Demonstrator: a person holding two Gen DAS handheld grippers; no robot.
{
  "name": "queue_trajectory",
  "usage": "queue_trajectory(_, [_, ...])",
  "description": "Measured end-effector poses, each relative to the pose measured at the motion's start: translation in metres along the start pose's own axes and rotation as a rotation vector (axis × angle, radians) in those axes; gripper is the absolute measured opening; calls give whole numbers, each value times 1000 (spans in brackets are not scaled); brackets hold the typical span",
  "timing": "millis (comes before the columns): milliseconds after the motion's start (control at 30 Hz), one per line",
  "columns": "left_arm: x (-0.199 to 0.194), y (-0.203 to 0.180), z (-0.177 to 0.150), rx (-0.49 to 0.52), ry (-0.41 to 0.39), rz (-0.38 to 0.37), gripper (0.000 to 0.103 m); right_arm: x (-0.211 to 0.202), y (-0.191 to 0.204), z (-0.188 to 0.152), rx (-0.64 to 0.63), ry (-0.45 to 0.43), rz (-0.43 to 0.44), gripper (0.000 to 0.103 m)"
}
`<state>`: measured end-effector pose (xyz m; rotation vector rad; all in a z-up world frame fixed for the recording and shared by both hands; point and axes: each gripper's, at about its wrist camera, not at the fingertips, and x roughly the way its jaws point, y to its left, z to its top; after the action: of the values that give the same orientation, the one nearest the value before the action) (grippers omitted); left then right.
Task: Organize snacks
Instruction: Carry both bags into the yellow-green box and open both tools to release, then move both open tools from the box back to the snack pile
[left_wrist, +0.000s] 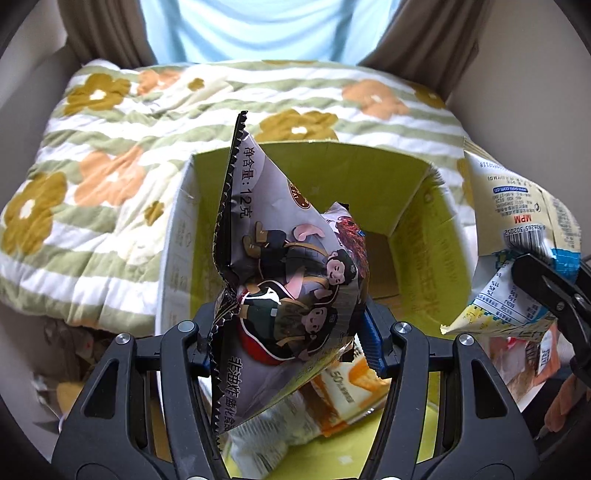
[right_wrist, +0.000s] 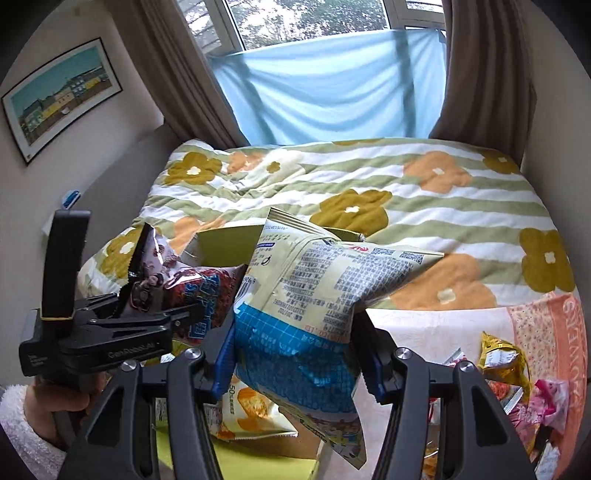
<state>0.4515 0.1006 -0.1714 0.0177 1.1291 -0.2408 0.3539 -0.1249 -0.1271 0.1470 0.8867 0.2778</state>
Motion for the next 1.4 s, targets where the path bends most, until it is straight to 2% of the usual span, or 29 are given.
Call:
queue_trajectory(67, [13, 0, 4, 18, 24, -11, 56, 9, 0, 2, 12, 15, -18, 52])
queue_trajectory(133, [23, 1, 7, 23, 38, -5, 62, 17, -1, 3, 21, 29, -31, 53])
queue_trajectory(167, [28, 2, 8, 30, 47, -14, 74, 20, -1, 3, 25, 34, -38, 53])
queue_trajectory(200, [30, 2, 9, 32, 44, -10, 93, 23, -2, 4, 27, 39, -43, 53])
queue_trajectory(233, [29, 2, 9, 33, 34, 6, 102, 26, -2, 5, 29, 41, -46, 52])
queue_trajectory(267, [27, 3, 8, 37, 20, 28, 103, 29, -2, 6, 29, 44, -47, 52])
queue_trajectory(400, [16, 12, 1, 25, 14, 84, 103, 38, -3, 9, 21, 56, -36, 52])
queue_trajectory(700, [-4, 27, -18, -11, 11, 107, 103, 64, 8, 15, -11, 95, -11, 53])
queue_trajectory(767, [-7, 28, -21, -18, 4, 110, 103, 70, 11, 17, -19, 115, -12, 55])
queue_trajectory(833, [-8, 29, -22, -24, 0, 110, 103, 76, 15, 18, -42, 132, -35, 76])
queue_trajectory(867, [-9, 30, -23, -26, 0, 109, 103, 76, 18, 18, -52, 117, -58, 97])
queue_trajectory(900, [-9, 30, -23, -27, 0, 111, 103, 73, 18, 19, -53, 101, -59, 103])
queue_trajectory(1000, [-12, 31, -26, -34, -1, 109, 103, 64, 18, 16, -40, 68, -40, 103])
queue_trajectory(1267, [-25, 28, -39, -49, -13, 97, 103, 48, 19, 1, -30, 93, -18, 103])
queue_trajectory(1400, [-39, 25, -46, -58, -31, 95, 103, 32, 24, -3, -31, 76, -6, 103])
